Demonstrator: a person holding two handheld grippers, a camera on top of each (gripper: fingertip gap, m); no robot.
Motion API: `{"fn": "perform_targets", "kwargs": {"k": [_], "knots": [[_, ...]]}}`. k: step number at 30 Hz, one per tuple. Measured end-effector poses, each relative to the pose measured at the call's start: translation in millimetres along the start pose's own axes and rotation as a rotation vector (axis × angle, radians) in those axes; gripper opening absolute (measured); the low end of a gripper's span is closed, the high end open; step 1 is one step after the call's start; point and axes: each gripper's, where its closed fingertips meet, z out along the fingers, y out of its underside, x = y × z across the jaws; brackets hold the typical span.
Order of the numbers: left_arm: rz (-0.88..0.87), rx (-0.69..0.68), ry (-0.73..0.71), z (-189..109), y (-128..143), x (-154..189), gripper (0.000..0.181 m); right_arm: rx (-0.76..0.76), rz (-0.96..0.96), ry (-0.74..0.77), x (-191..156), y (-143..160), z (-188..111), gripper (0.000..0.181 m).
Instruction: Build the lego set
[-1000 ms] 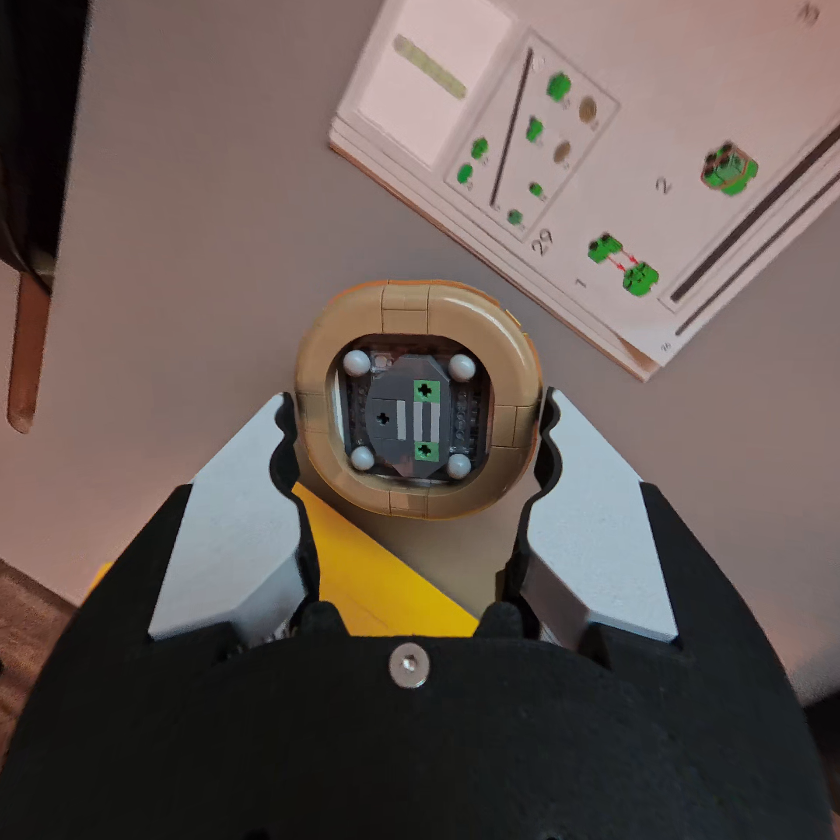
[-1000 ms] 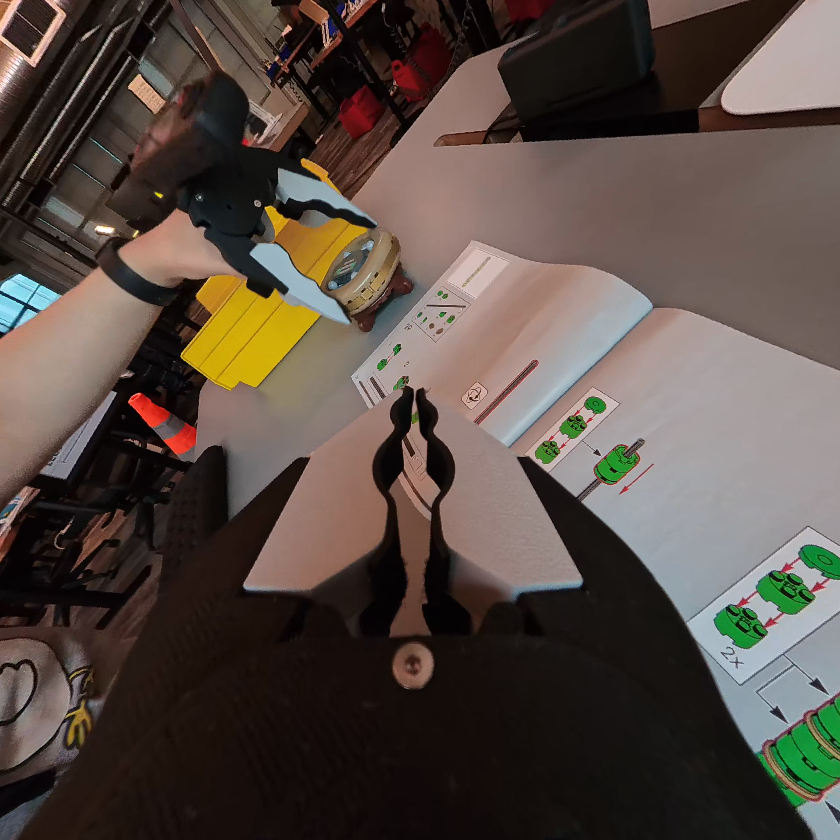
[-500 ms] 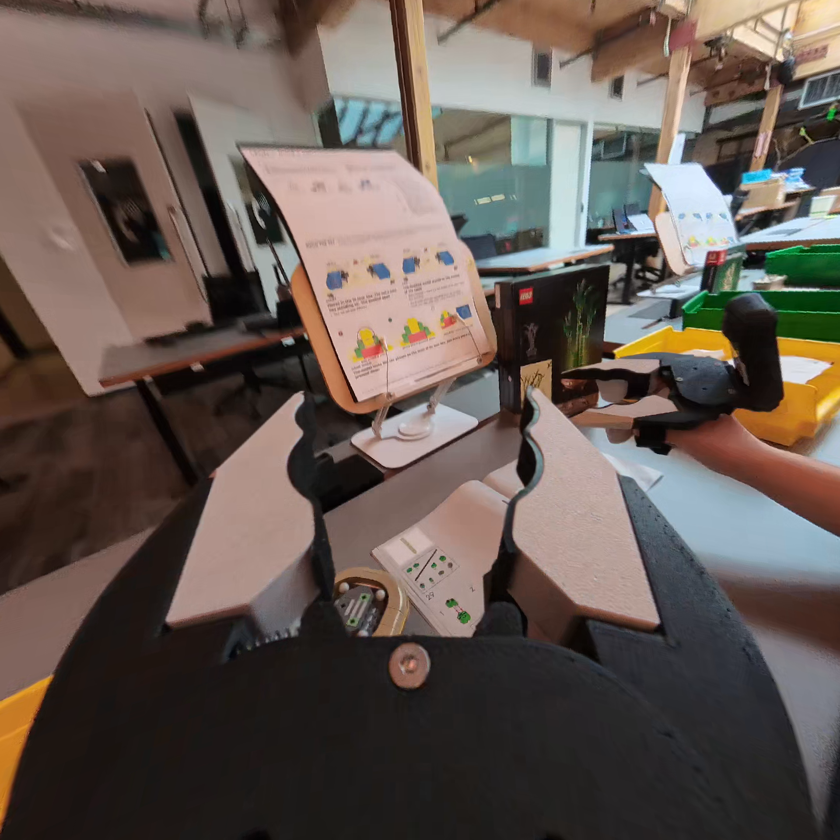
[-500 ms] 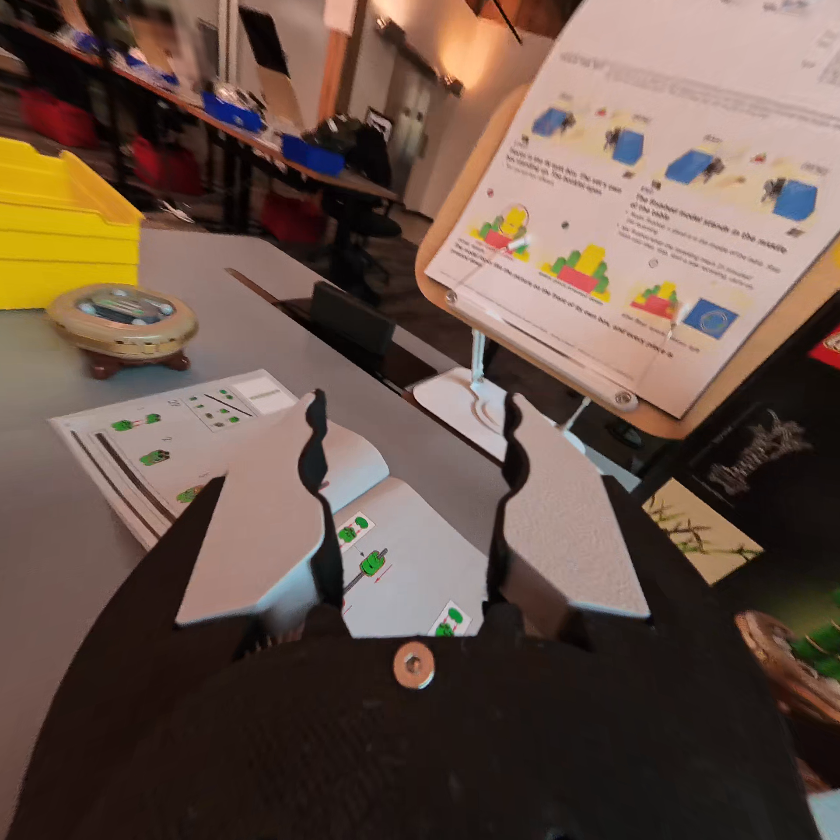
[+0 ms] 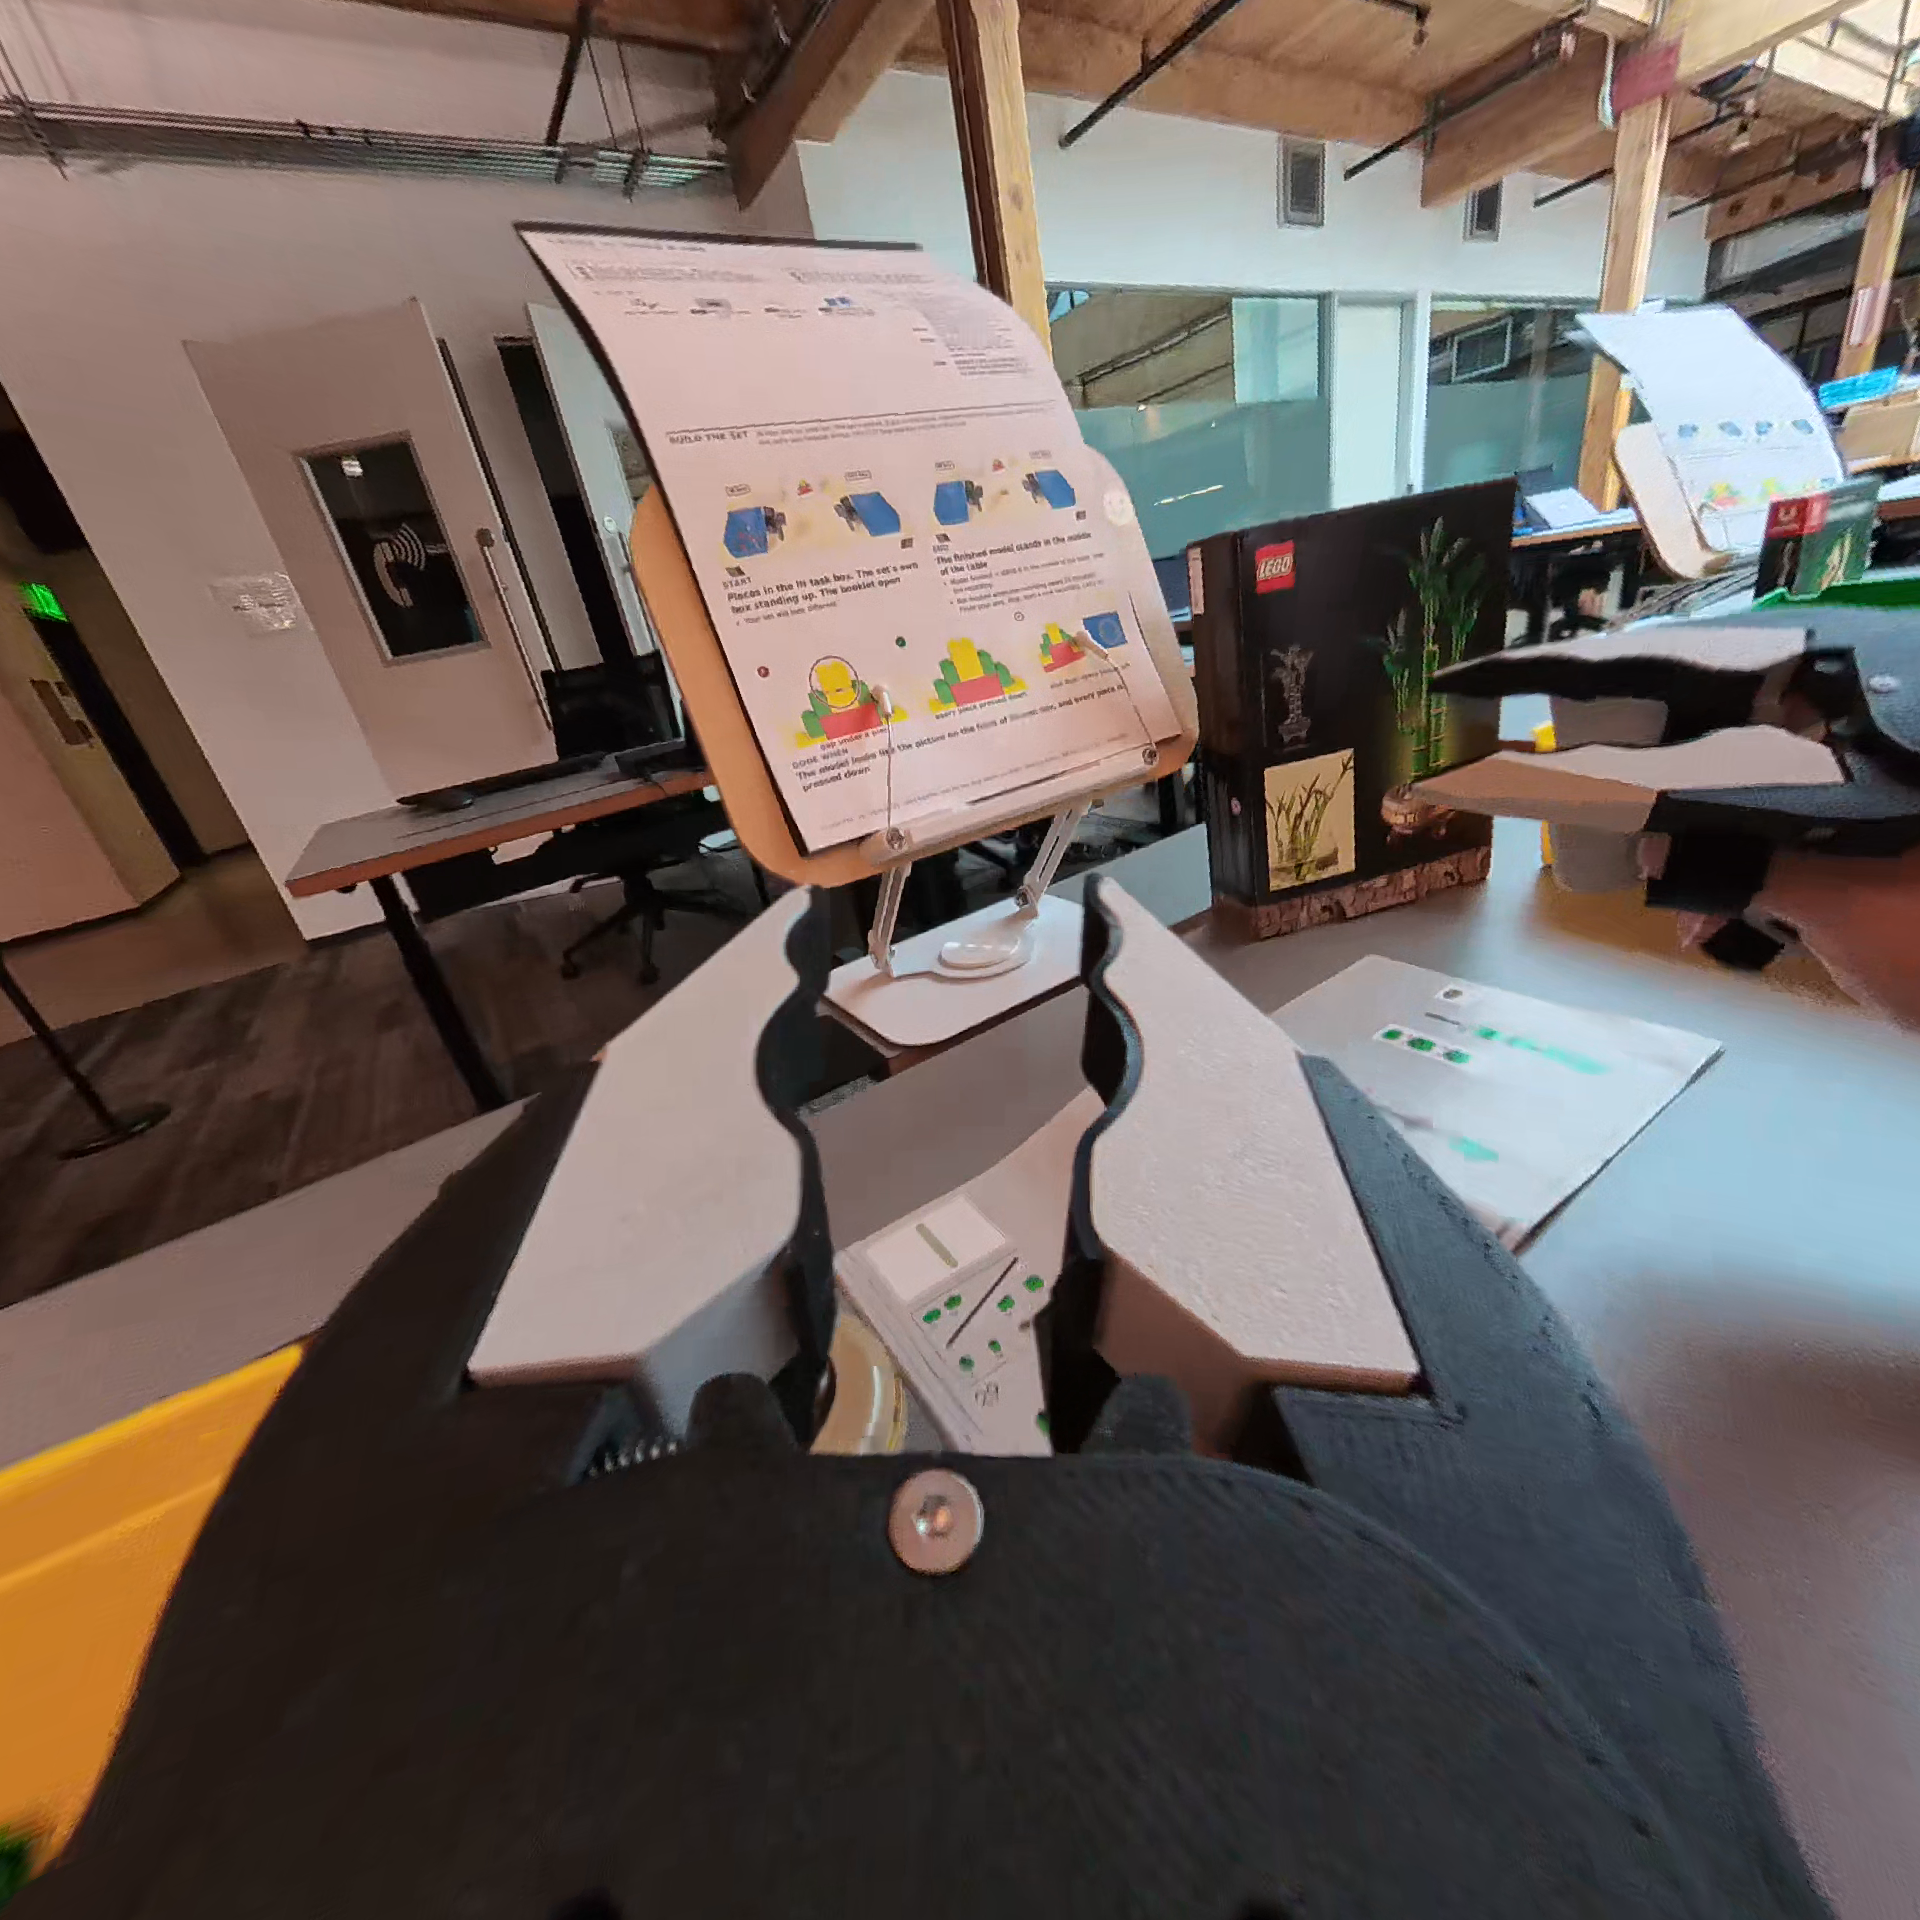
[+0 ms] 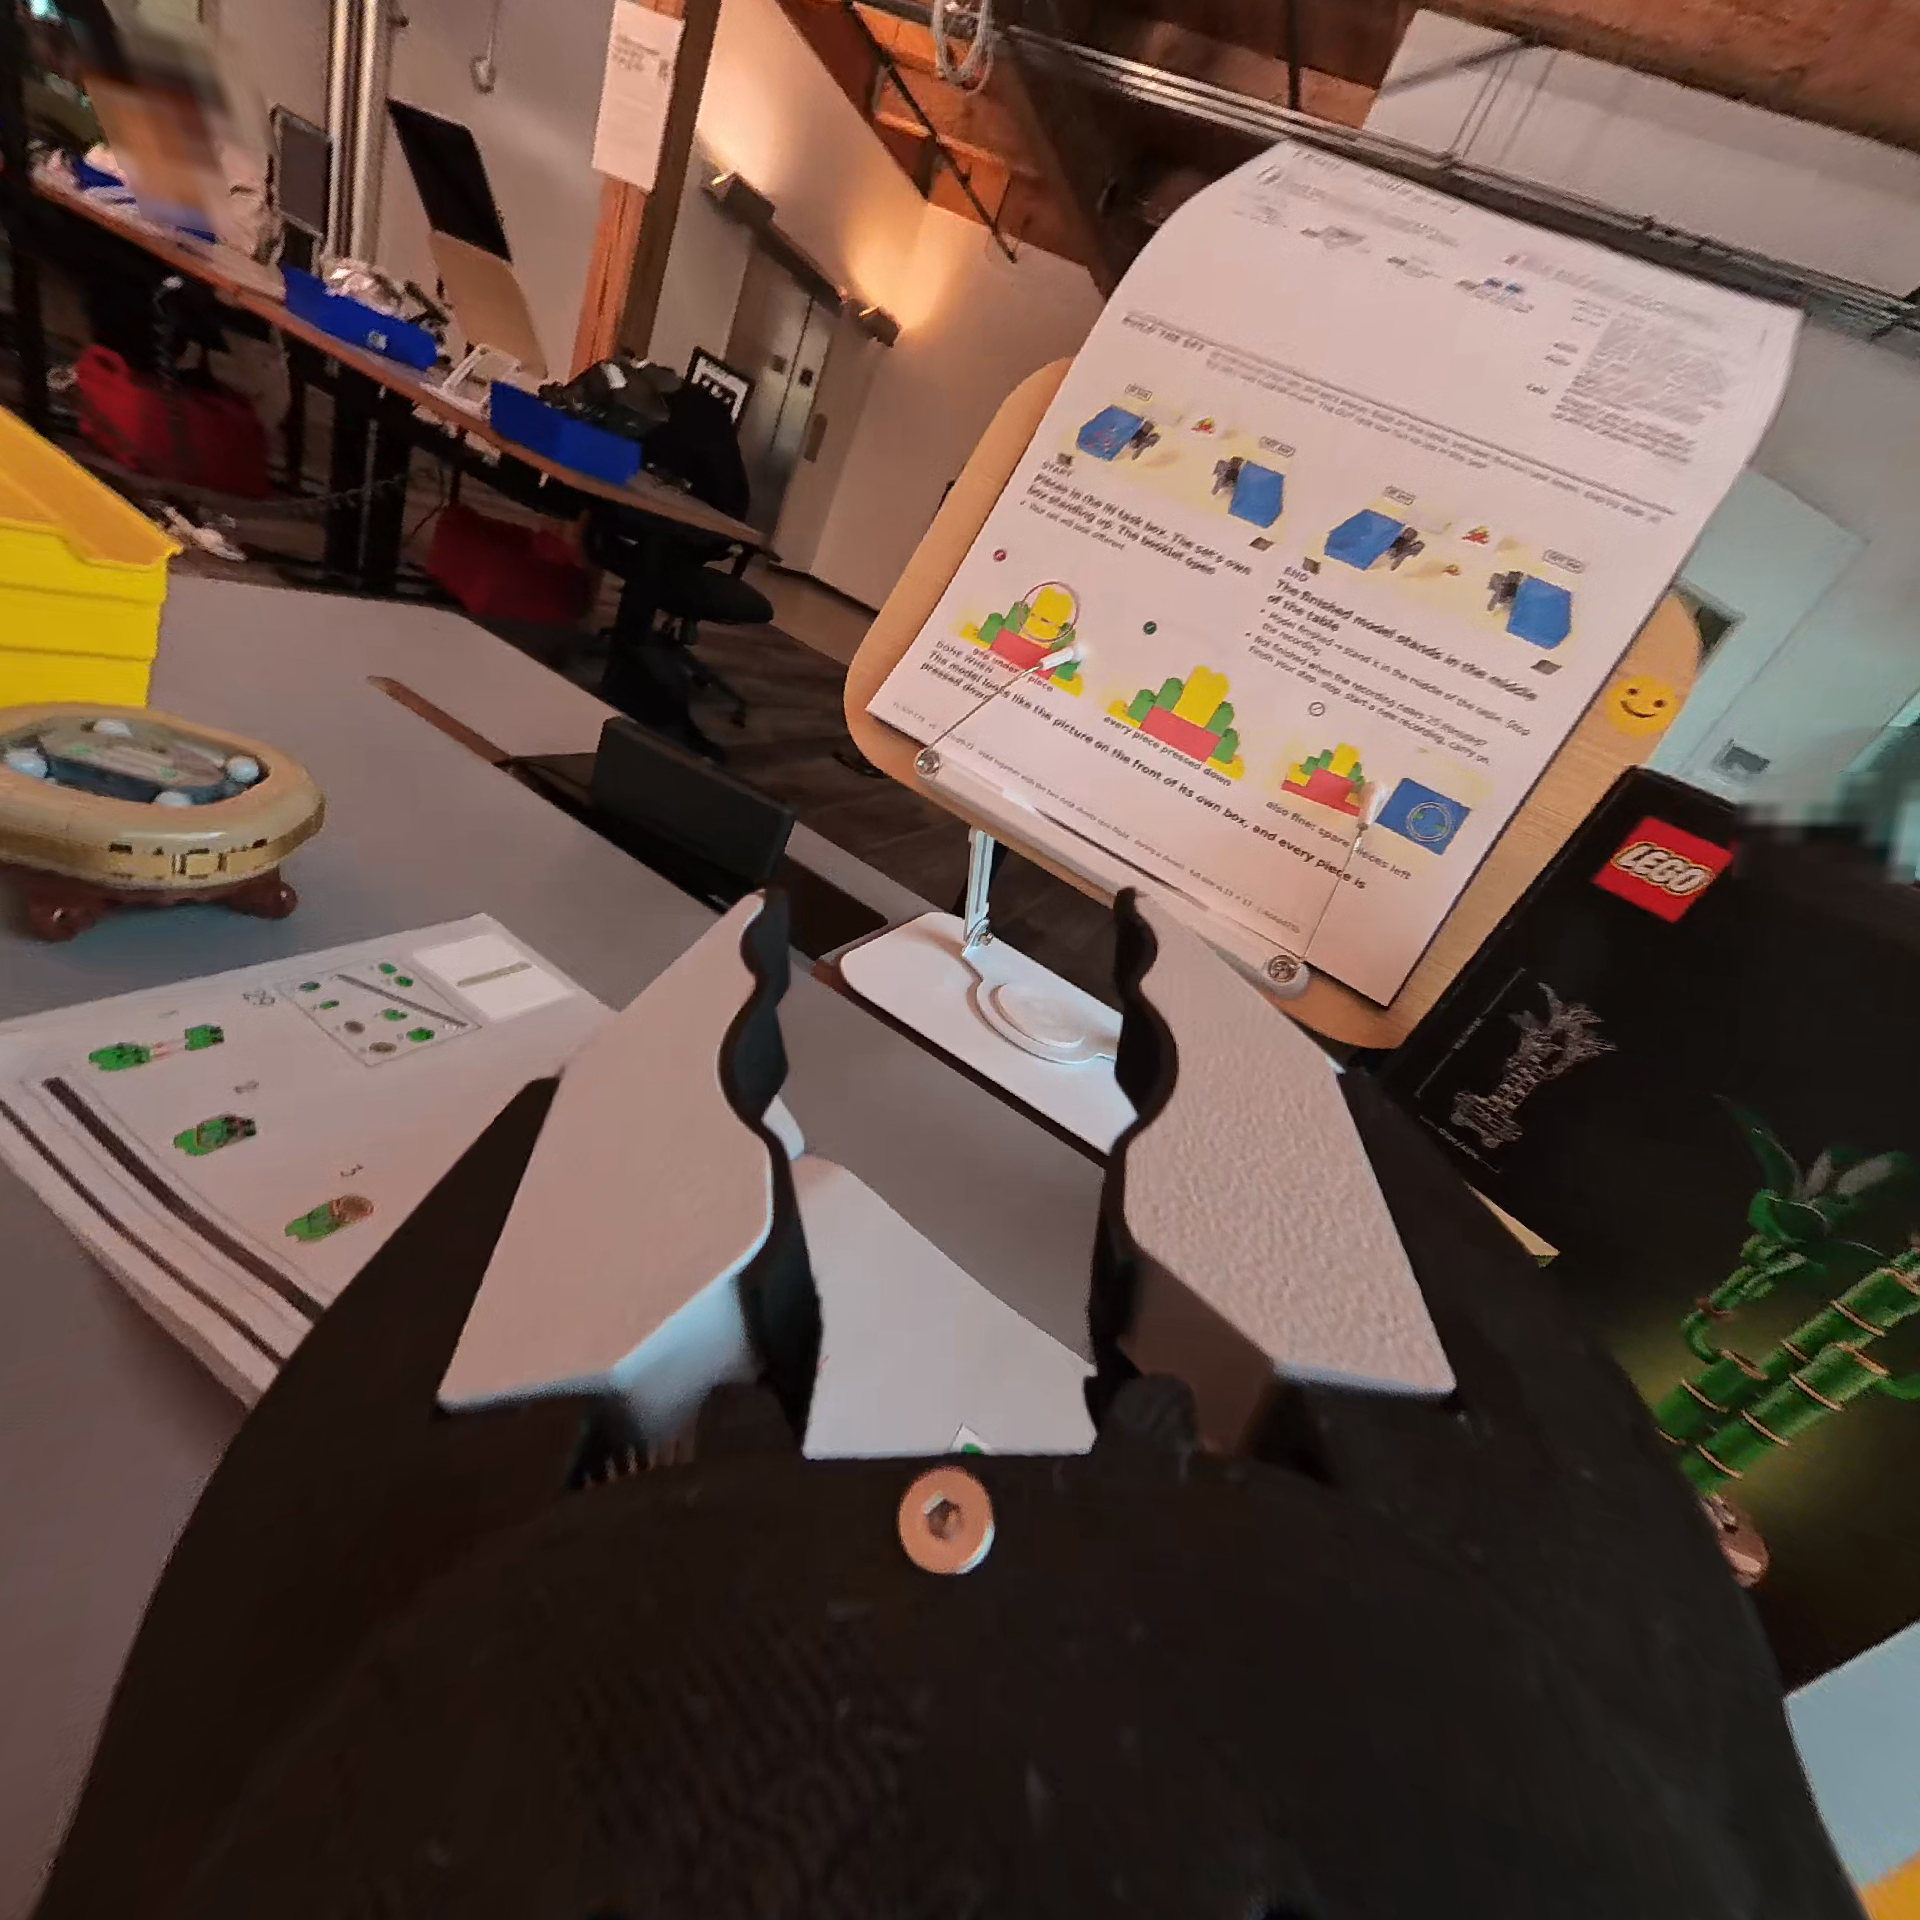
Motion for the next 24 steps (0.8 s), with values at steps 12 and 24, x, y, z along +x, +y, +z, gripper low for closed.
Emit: {"fn": "perform_targets", "kwargs": {"k": [12, 24], "knots": [[0.093, 0.146, -0.167, -17.5, -18.7, -17.5, 0.0, -0.003, 0.035, -0.006, 10.2, 15.9, -3.6, 0.0], [0.024, 0.113, -0.137, -10.3, -9.2, -14.6, 0.0, -0.032, -0.127, -0.016, -3.9, 27.2, 1.2, 0.006]]}}
